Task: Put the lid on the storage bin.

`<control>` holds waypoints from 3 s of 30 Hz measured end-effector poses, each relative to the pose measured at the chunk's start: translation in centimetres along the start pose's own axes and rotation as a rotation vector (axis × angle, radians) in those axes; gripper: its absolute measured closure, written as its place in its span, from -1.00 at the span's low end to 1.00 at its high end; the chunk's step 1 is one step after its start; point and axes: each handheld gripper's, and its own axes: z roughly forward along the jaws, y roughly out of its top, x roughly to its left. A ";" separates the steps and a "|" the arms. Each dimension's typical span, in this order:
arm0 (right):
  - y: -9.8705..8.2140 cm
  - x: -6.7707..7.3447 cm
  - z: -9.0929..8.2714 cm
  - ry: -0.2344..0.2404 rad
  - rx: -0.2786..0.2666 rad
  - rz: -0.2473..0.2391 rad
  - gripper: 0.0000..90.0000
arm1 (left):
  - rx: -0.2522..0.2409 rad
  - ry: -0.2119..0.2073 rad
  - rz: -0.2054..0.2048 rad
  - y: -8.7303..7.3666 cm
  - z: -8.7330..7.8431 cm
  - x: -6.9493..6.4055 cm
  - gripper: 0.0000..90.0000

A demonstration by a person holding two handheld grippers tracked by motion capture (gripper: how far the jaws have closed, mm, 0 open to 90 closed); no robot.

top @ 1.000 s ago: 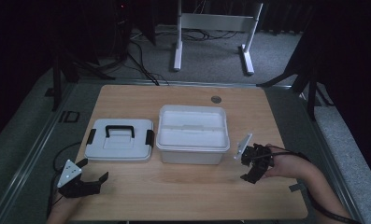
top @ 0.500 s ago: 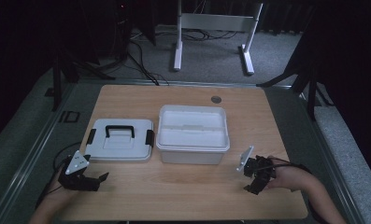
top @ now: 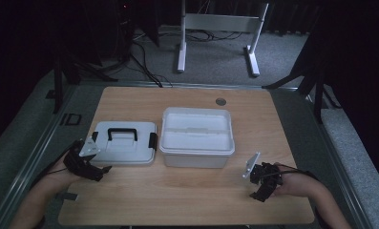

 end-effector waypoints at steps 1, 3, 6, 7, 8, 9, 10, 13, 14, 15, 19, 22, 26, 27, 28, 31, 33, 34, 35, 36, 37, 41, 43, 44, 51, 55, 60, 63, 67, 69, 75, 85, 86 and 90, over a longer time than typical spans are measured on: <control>0.0 0.0 0.1 0.000 0.003 -0.003 -0.44 | 0.012 -0.006 0.007 0.3 0.0 0.2 -0.92; 0.0 0.0 0.1 -0.001 0.007 -0.003 -0.44 | 0.051 -0.009 0.024 1.1 0.2 0.8 -0.92; 0.0 0.0 0.1 0.002 0.005 -0.003 -0.44 | 0.097 -0.011 0.047 2.1 0.3 1.5 -0.92; -0.1 0.0 0.1 0.003 0.004 -0.003 -0.44 | 0.106 -0.019 0.051 2.3 0.3 1.7 -0.92; -0.1 0.0 0.1 0.005 0.005 -0.002 -0.43 | 0.125 -0.018 0.062 2.7 0.5 1.9 -0.92; -0.2 0.0 0.1 0.004 0.007 -0.002 -0.43 | 0.137 -0.026 0.064 3.0 0.6 2.0 -0.92; -0.2 0.0 0.2 0.000 0.011 -0.001 -0.43 | 0.149 -0.029 0.076 3.3 0.7 2.2 -0.92; -0.2 0.0 0.2 0.001 0.018 -0.005 -0.43 | 0.176 -0.033 0.094 4.4 1.2 2.6 -0.92; -0.2 -0.1 0.2 0.001 0.018 -0.005 -0.43 | 0.186 -0.026 0.107 4.8 1.3 2.7 -0.92; -0.2 -0.1 0.2 0.002 0.016 -0.003 -0.43 | 0.191 -0.031 0.111 5.1 1.4 2.8 -0.92; -0.1 -0.1 0.2 0.007 0.018 -0.007 -0.43 | 0.237 -0.031 0.152 6.7 2.2 3.3 -0.92; -0.1 -0.2 0.3 0.007 0.028 -0.008 -0.43 | 0.267 -0.027 0.167 7.5 2.9 3.9 -0.92; -0.1 -0.2 0.4 0.017 0.026 -0.010 -0.43 | 0.316 -0.032 0.193 8.4 4.0 4.5 -0.87; -0.1 -0.2 0.5 0.017 0.025 -0.011 -0.42 | 0.321 -0.022 0.204 8.7 4.3 4.5 -0.82; -0.1 -0.2 0.5 0.020 0.025 -0.009 -0.42 | 0.328 -0.030 0.201 9.0 4.5 4.7 -0.74; -0.1 -0.2 0.6 0.030 0.020 -0.006 -0.42 | 0.350 -0.030 0.232 9.8 5.3 5.0 -0.67; -0.1 -0.2 0.7 0.034 0.016 -0.011 -0.42 | 0.374 -0.028 0.247 10.2 5.9 5.2 -0.55; -0.1 -0.2 0.7 0.038 0.013 -0.011 -0.42 | 0.393 -0.045 0.250 10.4 6.2 5.3 -0.52; -0.1 -0.2 0.7 0.043 0.012 -0.009 -0.42 | 0.400 -0.033 0.260 10.5 6.4 5.3 -0.45; 0.0 -0.2 0.7 0.043 0.013 -0.009 -0.42 | 0.415 -0.043 0.267 10.8 6.7 5.4 -0.35; 0.0 -0.2 0.8 0.043 0.016 -0.012 -0.42 | 0.421 -0.048 0.271 10.9 6.9 5.5 -0.26; 0.0 -0.2 0.8 0.040 0.025 -0.014 -0.42 | 0.415 -0.045 0.336 11.6 7.5 5.7 -0.03; 0.0 -0.2 0.7 0.042 0.018 -0.012 -0.42 | 0.420 -0.048 0.404 11.8 7.8 5.7 0.04; -0.1 -0.2 0.8 0.041 0.016 -0.013 -0.42 | 0.424 -0.053 0.426 11.9 7.9 5.7 0.13; -0.2 -0.1 1.0 0.043 0.028 -0.015 -0.42 | 0.465 -0.072 0.485 12.5 9.5 5.6 0.13; -0.4 0.0 0.9 0.039 0.028 -0.015 -0.33 | 0.473 -0.100 0.515 12.4 10.0 5.2 0.27; -0.7 -0.1 0.8 0.041 0.021 -0.006 -0.32 | 0.491 -0.118 0.531 12.2 9.9 4.8 0.42; -0.7 -0.1 0.9 0.033 0.018 -0.010 -0.33 | 0.486 -0.112 0.561 11.9 9.7 4.2 0.54; -0.5 -0.1 1.1 0.060 0.026 0.002 -0.43 | 0.503 -0.125 0.602 11.4 9.9 3.5 0.65; -0.5 0.0 1.0 0.053 0.023 -0.007 -0.44 | 0.493 -0.129 0.624 11.2 9.9 3.4 0.79; -0.3 0.0 1.3 0.052 0.031 -0.008 -0.47 | 0.483 -0.166 0.642 10.9 9.3 3.6 0.86; -0.2 -0.2 1.3 0.057 0.033 -0.003 -0.54 | 0.472 -0.174 0.635 11.4 7.2 3.7 0.86; -0.2 -0.2 1.3 0.056 0.035 -0.002 -0.54 | 0.471 -0.172 0.634 11.5 6.8 3.8 0.86; -0.2 0.0 1.5 0.062 0.042 -0.008 -0.54 | 0.472 -0.154 0.635 12.1 5.3 3.9 0.86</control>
